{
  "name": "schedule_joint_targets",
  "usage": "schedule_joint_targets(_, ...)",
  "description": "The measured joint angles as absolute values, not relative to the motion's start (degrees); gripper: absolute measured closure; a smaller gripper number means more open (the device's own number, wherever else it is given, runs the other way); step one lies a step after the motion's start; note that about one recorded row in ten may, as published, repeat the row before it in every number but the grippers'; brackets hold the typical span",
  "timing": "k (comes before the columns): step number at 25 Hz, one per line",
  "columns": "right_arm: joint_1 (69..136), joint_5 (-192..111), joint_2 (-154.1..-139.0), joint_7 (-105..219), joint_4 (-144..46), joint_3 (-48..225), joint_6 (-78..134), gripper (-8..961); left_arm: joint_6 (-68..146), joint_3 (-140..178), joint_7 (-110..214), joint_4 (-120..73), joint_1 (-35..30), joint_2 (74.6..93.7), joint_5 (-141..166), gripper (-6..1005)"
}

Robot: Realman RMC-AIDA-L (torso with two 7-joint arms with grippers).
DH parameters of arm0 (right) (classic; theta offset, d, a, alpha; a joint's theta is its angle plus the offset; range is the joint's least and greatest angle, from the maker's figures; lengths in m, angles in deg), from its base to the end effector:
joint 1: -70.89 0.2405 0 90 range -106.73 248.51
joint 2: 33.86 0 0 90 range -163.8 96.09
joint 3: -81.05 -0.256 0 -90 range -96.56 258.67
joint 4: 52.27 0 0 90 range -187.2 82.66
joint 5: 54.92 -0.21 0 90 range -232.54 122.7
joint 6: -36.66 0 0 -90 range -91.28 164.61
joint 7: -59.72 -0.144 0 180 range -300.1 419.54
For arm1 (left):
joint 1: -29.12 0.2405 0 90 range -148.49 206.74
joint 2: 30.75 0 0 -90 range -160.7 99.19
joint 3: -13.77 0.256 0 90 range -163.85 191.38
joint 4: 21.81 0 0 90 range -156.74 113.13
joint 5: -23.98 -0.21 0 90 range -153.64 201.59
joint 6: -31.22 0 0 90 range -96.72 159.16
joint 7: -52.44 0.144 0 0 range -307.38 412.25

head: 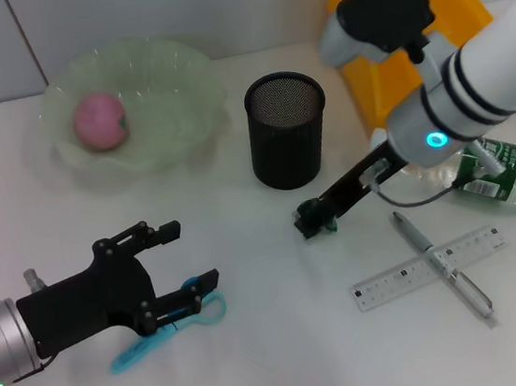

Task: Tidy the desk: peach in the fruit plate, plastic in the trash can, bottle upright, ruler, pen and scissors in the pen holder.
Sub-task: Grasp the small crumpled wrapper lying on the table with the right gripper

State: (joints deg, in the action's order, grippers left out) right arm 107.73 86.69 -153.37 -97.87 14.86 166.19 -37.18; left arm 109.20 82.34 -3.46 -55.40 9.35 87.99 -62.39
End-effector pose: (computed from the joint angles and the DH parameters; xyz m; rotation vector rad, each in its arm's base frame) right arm 0.1713 0.3718 -0.0433 -2.5159 1.1320 -0.2630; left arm -0.2746 0.2919 -0.0462 -2.6783 -0.2919 -0.7158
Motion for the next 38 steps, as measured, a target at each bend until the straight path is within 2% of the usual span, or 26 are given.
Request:
schedule_joint_targets(36,111.8,86.7,-153.37,-97.9,5.5,169.4,-30.3,170,109.4,82.6,-3.4,-54.4,8.6,87.81,-62.9,215)
schedule_joint_targets(38,112.0,86.7,-153.38,-98.0,5.1,169.3,-30.1,214,109.4,82.7,-3.4,-54.4,8.6,87.81,-62.9,215)
